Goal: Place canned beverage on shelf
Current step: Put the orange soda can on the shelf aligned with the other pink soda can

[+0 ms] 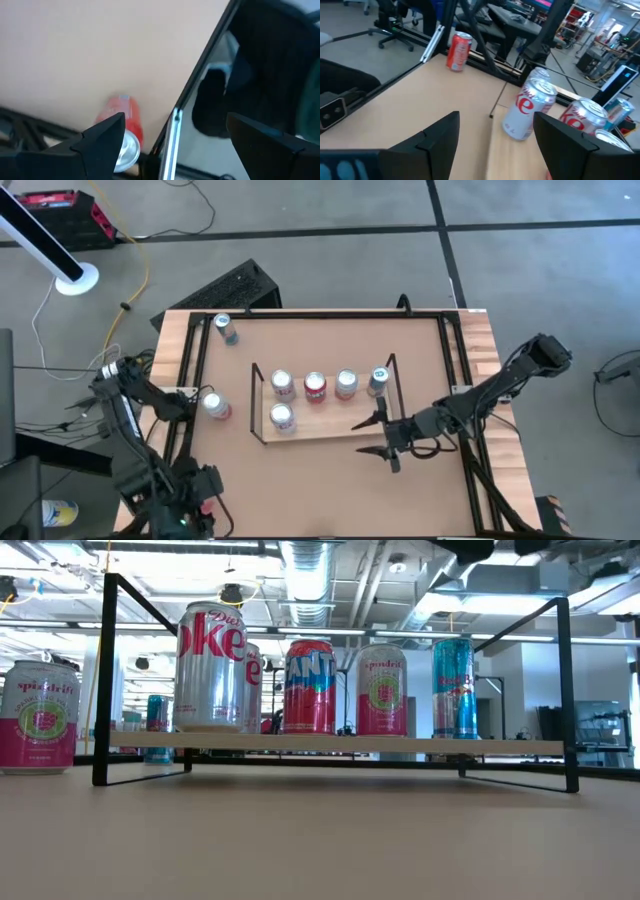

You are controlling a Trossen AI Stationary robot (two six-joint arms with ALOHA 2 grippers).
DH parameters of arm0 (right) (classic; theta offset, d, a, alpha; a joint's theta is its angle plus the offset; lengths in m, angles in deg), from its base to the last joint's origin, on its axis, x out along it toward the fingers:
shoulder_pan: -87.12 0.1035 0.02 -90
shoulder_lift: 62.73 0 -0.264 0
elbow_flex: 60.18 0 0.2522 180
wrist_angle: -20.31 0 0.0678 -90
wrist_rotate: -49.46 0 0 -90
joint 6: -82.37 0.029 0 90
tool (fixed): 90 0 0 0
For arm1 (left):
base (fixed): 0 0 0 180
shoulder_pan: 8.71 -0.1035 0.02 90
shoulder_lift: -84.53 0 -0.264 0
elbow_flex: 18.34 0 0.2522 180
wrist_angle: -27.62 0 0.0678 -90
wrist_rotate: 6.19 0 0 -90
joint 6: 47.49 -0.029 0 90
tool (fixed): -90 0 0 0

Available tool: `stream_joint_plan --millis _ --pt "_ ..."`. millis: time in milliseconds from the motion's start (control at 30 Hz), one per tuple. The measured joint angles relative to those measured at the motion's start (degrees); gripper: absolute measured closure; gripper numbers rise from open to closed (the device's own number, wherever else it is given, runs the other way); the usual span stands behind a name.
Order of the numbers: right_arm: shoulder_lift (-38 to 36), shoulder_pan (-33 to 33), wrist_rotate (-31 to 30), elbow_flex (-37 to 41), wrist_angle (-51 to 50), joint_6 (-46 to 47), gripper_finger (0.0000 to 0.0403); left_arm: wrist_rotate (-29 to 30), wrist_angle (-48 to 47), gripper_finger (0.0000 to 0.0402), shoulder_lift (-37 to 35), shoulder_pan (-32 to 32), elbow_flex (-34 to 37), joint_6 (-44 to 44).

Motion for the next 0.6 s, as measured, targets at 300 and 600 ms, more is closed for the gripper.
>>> stream_joint_plan --millis 300,600 --pt "0.00 0.35 -0.05 0.00 -0.04 -1.90 0.0127 -1.89 -1.99 0.0070 1.43 0.56 -0.01 2.00" --pt "0.00 0.31 -0.11 0.00 0.13 -5.06 0.0127 -3.79 -11.50 0.0070 2.55 4.34 0.92 -1.94"
